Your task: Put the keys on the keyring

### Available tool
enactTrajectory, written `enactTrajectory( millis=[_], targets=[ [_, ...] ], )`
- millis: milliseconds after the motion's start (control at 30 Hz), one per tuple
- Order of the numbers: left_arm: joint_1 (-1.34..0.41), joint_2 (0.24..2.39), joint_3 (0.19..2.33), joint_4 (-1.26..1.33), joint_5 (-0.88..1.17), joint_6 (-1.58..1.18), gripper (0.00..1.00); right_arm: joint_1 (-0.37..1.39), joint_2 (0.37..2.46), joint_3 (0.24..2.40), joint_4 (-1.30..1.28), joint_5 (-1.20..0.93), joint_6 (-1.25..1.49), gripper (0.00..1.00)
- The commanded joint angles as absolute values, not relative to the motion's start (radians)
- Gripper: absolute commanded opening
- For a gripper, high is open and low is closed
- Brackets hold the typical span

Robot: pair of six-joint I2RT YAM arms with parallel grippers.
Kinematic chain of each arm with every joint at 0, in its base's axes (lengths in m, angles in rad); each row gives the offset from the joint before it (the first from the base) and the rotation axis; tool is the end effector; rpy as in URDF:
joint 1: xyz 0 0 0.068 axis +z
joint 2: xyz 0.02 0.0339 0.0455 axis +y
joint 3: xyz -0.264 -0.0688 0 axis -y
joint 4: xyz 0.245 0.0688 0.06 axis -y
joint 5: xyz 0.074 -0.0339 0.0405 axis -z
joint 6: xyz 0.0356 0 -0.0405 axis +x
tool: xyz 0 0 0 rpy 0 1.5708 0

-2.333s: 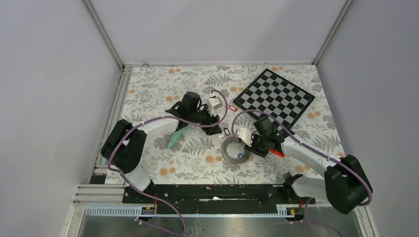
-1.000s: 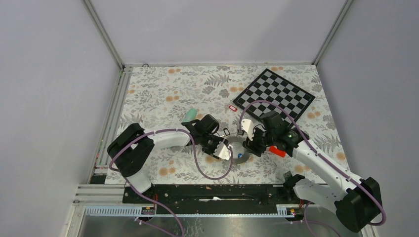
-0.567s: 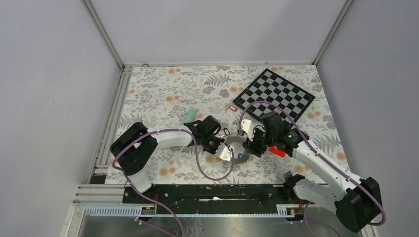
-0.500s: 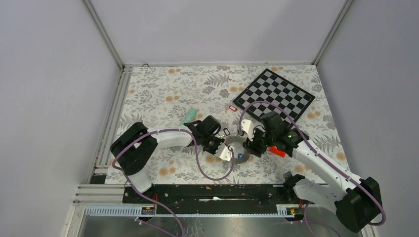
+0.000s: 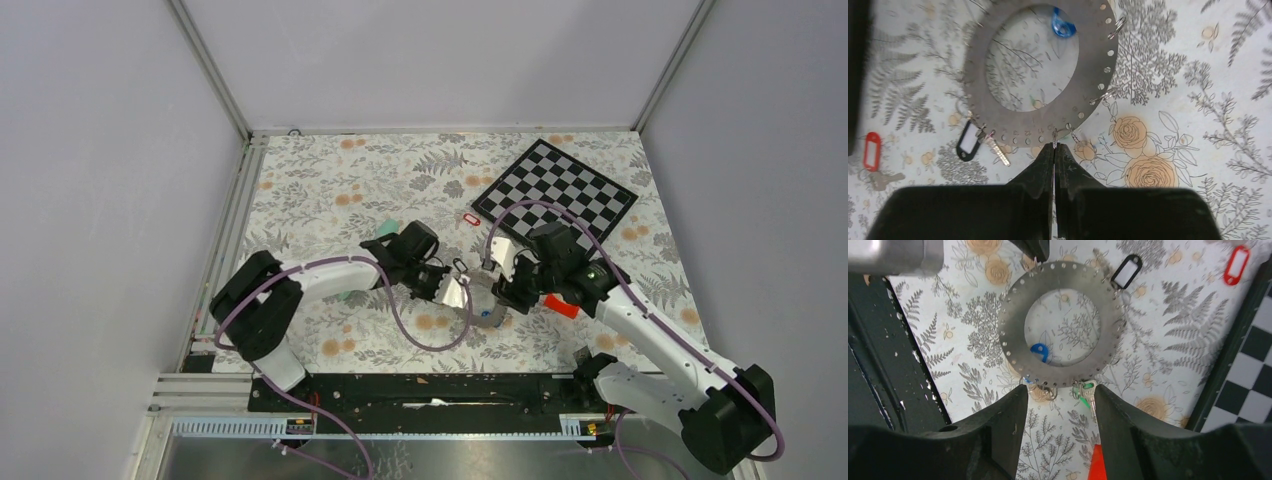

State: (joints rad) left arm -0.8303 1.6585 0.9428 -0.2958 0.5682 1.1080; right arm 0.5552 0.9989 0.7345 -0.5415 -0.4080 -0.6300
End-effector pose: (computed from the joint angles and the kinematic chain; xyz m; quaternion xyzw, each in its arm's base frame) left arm 0.2035 -0.2510 0.1728 0.8044 0.4584 -0.2301 0.2997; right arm 0.1652 0.1191 0.2524 -0.5701 0.7114 0.1742 0.3722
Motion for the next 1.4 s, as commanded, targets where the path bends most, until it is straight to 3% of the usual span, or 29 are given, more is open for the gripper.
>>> enactTrajectory(
  millis=[0,400,567,767,1367],
  targets=[
    [-0.789,1.547,0.985,-0.232,0.787,0.983,0.0,0.55,0.956,0.835,-0.5,-0.472,-0.611,0.58],
    [-0.697,1.467,1.03,-0.012,1.131,0.51,0.0,0.548,1.05,1.084,-0.575,-0.686,-0.566,0.52],
    [-0.679,1.449,0.981,0.217,1.171,0.237,0.0,0.545,1.054,1.082,-0.582,-0.734,-0.572,0.48],
    [-0.651,1.44,0.855,0.716,1.191,-0.15,0.0,0.539,1.033,1.051,-0.581,-0.755,-0.581,0.45],
    [-0.65,1.446,0.8,0.831,1.155,-0.246,0.0,0.538,1.095,1.092,-0.551,-0.77,-0.563,0.41]
  ],
)
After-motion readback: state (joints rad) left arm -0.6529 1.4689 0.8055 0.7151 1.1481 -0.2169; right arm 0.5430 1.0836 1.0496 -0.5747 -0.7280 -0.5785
